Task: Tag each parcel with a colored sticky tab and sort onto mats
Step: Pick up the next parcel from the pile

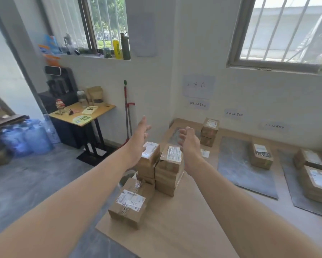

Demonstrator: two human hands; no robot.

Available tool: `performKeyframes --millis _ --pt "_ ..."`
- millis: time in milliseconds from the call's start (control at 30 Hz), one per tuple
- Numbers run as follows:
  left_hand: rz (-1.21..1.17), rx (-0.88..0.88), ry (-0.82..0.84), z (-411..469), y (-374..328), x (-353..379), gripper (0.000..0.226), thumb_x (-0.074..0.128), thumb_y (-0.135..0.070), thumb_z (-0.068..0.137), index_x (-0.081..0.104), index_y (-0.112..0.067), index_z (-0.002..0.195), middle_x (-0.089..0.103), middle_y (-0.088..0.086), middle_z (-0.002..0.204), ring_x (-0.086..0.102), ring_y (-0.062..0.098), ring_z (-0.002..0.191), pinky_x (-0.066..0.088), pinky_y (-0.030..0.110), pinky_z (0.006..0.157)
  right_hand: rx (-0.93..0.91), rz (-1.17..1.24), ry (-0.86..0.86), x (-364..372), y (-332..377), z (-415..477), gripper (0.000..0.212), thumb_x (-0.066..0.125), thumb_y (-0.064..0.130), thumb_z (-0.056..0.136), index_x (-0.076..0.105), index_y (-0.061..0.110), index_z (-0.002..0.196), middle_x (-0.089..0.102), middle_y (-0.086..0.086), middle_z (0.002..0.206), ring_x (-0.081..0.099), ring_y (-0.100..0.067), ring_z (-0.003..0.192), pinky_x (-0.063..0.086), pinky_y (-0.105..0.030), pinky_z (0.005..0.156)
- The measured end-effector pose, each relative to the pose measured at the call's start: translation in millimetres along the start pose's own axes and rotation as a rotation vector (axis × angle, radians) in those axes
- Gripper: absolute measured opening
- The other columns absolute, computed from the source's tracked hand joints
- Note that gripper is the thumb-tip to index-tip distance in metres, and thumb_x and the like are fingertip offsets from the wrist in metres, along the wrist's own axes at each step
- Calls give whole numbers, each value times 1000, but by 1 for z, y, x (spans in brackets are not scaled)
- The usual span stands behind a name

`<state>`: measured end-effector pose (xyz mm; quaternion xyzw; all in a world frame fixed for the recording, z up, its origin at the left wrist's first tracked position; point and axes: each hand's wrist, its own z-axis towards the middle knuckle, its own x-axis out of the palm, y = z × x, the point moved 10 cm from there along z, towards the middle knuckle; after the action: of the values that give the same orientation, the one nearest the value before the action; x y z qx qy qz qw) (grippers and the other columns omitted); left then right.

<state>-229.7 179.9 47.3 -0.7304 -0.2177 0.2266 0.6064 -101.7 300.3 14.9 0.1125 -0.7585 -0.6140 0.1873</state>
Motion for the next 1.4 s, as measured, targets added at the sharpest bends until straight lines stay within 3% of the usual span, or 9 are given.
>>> performKeyframes --millis 233,633,800,933,1067,1133,1200,1300,1400 --pt "3 -54 -62 8 36 -32 78 17 -72 96 29 -23 157 16 11 166 14 32 153 12 49 122 62 -46 23 32 -48 9 42 39 49 98 70 23 111 66 3 120 60 -19 115 43 -45 108" --pt "-23 -275 29 53 170 -93 69 20 -68 100 39 -26 151 25 9 163 22 27 150 21 41 116 214 -83 -179 62 -178 15 35 37 42 104 68 27 110 69 4 108 63 -15 104 42 -29 77" --pt "13 -364 33 59 229 -123 62 22 -55 105 37 -18 153 54 5 137 57 -3 85 41 12 56 256 -81 -276 74 -243 10 31 41 36 102 70 25 105 71 0 108 65 -19 105 49 -36 96" --pt "101 -386 76 65 259 -134 60 20 -50 107 39 -13 151 59 -3 103 57 -9 54 40 5 39 333 -132 -348 78 -287 1 33 39 35 102 69 27 113 66 10 111 58 -12 105 41 -31 86" --pt "2 -462 107 80 301 -141 61 21 -54 105 39 -18 151 54 -1 137 56 4 93 45 12 75 464 -166 -362 81 -326 -7 35 35 36 104 63 22 120 63 10 98 54 -6 82 38 -26 67" --pt "32 -450 113 87 319 -147 59 20 -53 106 41 -20 150 48 -3 148 50 9 116 33 21 93 514 -171 -371 81 -343 -12 37 34 36 105 60 15 121 56 4 87 55 -6 86 42 -28 73" --pt "59 -462 103 92 336 -153 55 19 -53 106 47 -23 143 58 -11 129 54 4 111 36 18 93 568 -171 -376 83 -358 -16 43 33 36 106 57 9 128 58 6 112 53 -9 100 43 -36 91" --pt "56 -531 93 93 359 -161 64 26 -66 100 49 -26 145 51 1 148 46 16 136 32 38 116 629 -193 -336 91 -378 -18 39 32 42 104 63 18 110 61 7 87 55 -14 85 40 -37 88" --pt "28 -573 103 94 376 -163 63 26 -65 101 49 -27 146 65 -2 128 59 16 120 46 34 97 632 -205 -334 95 -387 -16 34 33 46 102 60 28 92 61 11 88 52 -13 82 37 -36 87"
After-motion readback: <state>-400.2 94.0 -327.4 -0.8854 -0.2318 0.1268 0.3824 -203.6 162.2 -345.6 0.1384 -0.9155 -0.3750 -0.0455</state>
